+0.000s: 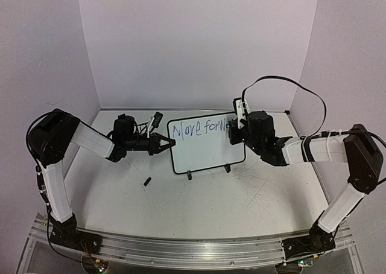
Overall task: Write a sentence on the whiteboard
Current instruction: Write on the whiteboard with the whiteboard marker without the cap.
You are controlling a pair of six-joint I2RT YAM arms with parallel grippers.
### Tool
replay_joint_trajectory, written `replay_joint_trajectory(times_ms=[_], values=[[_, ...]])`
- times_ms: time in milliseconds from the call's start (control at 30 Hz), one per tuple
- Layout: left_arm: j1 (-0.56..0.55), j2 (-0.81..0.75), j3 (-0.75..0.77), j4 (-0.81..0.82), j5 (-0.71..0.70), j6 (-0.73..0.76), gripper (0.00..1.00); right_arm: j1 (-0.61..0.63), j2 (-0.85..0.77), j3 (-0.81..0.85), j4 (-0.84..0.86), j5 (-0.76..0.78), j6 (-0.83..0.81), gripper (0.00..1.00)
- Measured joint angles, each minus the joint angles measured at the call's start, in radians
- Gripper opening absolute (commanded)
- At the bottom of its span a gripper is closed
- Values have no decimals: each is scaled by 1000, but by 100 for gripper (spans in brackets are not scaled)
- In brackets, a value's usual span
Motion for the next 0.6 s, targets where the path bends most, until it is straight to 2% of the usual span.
replay_joint_trajectory(times_ms=[600], values=[[0, -1, 0, 0, 1, 1, 0, 0, 0, 29, -3, 44, -52, 0]])
